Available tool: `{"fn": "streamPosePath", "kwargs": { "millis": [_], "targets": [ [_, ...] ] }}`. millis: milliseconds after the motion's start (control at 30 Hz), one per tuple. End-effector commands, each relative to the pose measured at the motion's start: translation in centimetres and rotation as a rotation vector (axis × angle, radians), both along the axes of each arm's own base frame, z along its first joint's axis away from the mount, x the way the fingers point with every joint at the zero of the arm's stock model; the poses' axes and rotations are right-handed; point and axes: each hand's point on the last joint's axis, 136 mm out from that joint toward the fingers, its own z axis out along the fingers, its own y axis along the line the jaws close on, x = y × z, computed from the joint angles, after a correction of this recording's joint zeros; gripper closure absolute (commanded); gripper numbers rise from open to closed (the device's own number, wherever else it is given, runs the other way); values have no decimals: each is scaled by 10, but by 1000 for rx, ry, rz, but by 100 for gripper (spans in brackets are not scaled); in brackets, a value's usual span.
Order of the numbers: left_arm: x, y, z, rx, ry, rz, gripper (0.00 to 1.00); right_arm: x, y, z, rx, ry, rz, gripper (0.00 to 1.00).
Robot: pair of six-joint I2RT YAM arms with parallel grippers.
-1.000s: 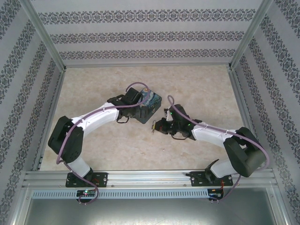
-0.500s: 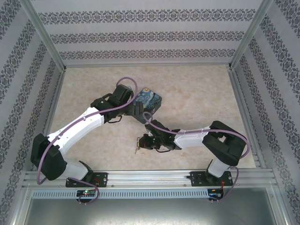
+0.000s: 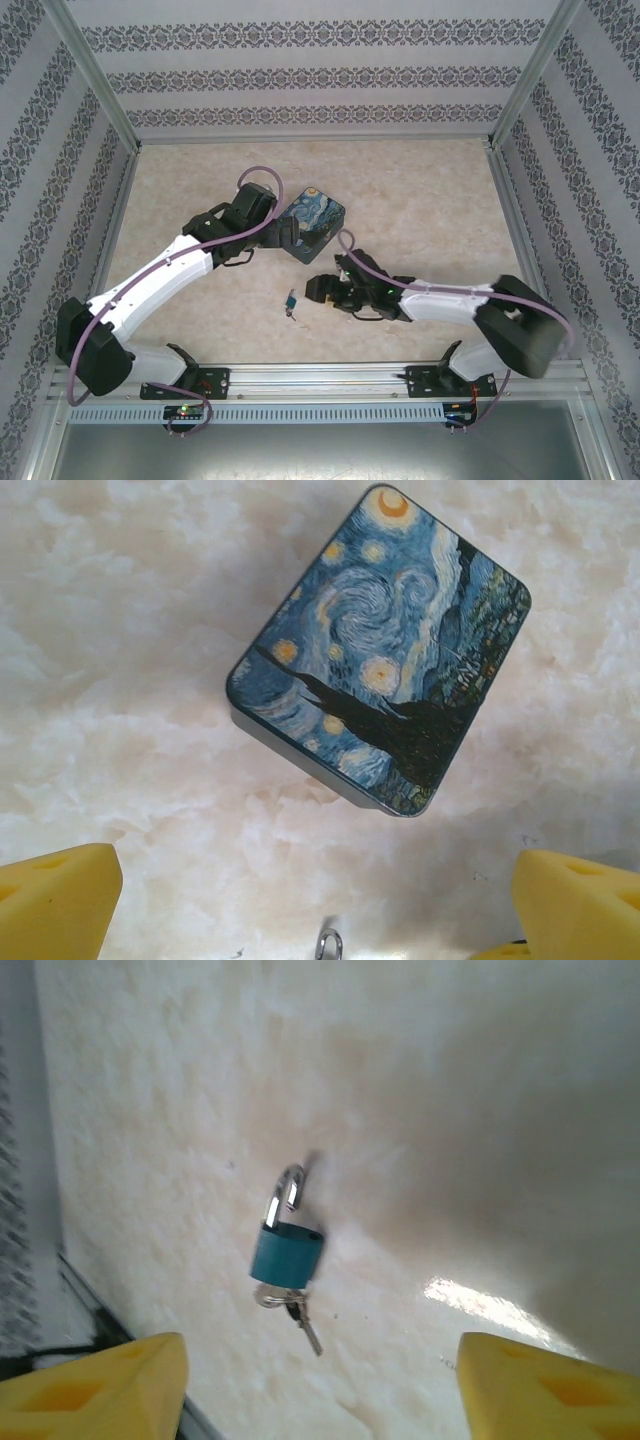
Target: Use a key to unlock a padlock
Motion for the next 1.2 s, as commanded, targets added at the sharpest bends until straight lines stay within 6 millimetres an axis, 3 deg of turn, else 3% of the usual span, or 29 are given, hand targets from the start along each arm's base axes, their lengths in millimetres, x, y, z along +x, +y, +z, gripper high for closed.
{"fn": "streamPosePath", "kwargs": {
  "millis": [0,67,100,233,433,633,867,1067,1167],
  "targets": [
    [-3,30,10,57,-54,101,0,10,-25,26,-1,-80,-39,11],
    [-3,44,19,88,-106,140,0,17,-46,42,-28,-125,-75,9],
    [-3,51,23,107,-135,161,0,23,-60,53,-58,-163,-103,2],
    [-3,82,40,200,-262,225,0,45,-115,85,-150,-295,-243,2],
    [-1,117,52,420,-430,230,0,77,-196,104,-268,-402,-514,2],
    [6,158,47,491,-544,312,0,100,-252,120,-551,-578,-650,2],
    [28,198,1,438,-577,409,0,130,-286,118,-751,-642,-697,2],
    [43,225,-58,418,-523,486,0,149,-315,93,-878,-632,-727,2],
    [49,230,-79,414,-513,500,0,154,-326,84,-935,-656,-734,2]
  ]
}}
